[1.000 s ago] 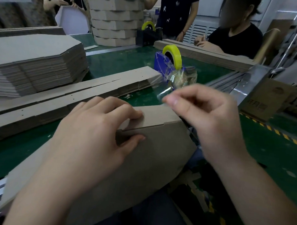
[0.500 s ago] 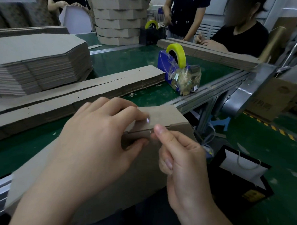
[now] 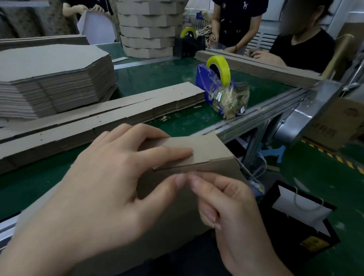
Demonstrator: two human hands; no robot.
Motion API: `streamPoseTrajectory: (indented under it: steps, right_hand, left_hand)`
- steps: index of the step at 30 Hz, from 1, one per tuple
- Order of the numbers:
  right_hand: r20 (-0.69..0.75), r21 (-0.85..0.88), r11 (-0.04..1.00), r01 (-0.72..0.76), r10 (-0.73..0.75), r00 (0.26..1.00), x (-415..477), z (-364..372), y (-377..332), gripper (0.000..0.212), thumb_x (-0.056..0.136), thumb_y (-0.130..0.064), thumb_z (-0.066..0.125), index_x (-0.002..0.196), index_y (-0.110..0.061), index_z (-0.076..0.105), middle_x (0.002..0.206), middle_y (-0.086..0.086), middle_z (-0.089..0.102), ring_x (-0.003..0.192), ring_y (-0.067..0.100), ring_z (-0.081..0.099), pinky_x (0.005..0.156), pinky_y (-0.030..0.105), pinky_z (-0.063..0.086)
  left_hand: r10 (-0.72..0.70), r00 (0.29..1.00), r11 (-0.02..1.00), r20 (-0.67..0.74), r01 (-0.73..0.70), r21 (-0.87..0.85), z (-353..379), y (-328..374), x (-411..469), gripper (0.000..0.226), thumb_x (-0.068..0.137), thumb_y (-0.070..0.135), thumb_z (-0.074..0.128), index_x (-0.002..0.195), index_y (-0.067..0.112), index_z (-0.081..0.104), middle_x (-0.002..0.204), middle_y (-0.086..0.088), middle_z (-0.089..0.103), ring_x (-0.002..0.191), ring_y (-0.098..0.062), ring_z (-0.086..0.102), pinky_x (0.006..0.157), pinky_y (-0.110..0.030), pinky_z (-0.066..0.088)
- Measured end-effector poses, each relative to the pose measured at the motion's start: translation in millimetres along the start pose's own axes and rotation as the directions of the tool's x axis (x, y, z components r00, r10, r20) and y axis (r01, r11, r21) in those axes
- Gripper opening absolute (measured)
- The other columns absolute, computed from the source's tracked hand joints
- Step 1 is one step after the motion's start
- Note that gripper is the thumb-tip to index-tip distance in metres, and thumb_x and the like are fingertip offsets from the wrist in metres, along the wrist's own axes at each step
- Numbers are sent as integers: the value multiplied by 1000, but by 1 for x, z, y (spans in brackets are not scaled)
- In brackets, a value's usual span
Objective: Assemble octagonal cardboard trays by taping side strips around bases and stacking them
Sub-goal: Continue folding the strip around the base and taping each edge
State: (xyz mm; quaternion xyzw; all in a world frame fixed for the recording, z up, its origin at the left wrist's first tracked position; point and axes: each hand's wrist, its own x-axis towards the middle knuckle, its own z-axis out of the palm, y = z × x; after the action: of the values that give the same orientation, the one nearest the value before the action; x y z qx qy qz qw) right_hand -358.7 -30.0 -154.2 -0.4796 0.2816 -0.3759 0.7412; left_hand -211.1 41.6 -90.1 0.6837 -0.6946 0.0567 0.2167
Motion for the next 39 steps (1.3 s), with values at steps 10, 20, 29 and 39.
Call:
streamPoseTrajectory:
  steps: [10, 20, 29, 39]
  right_hand:
    - [52, -37, 999, 32, -30, 998, 0, 4, 1, 10, 74, -24, 72, 68, -18, 77, 38, -10, 32, 35, 0, 23, 37, 12, 21]
    - [11, -215, 975, 57, -56, 998, 12, -13, 7, 36, 74, -36, 50, 60, -13, 73, 41, 6, 42, 35, 7, 34, 38, 12, 27]
    - [-143, -553, 636, 539, -709, 690, 12, -29, 24, 38, 87, -32, 52, 123, -32, 66, 77, -13, 45, 67, 0, 46, 64, 8, 37]
    - [-76, -704, 582, 407, -631, 772, 36, -57, 7, 27, 89, -43, 46, 110, -45, 63, 100, -11, 48, 101, 3, 49, 90, 16, 37]
  left_hand:
    - [-154, 964, 964, -215, 195, 182, 14, 24, 12, 33, 84, 55, 50, 74, 33, 72, 82, 6, 68, 79, -27, 65, 98, -51, 39]
    - [87, 946, 931, -312, 34, 363, 31, 12, 3, 29, 88, 43, 59, 97, 22, 77, 97, -9, 72, 85, -33, 67, 71, -41, 51]
    - [-69, 986, 875, -153, 134, 466, 19, 4, -10, 62, 73, 57, 57, 129, 31, 60, 109, -9, 63, 92, -36, 59, 75, -43, 44]
    - [-15, 981, 920, -193, 89, 381, 10, -4, -26, 48, 84, 58, 46, 127, 40, 59, 106, -5, 62, 90, -36, 58, 72, -45, 44]
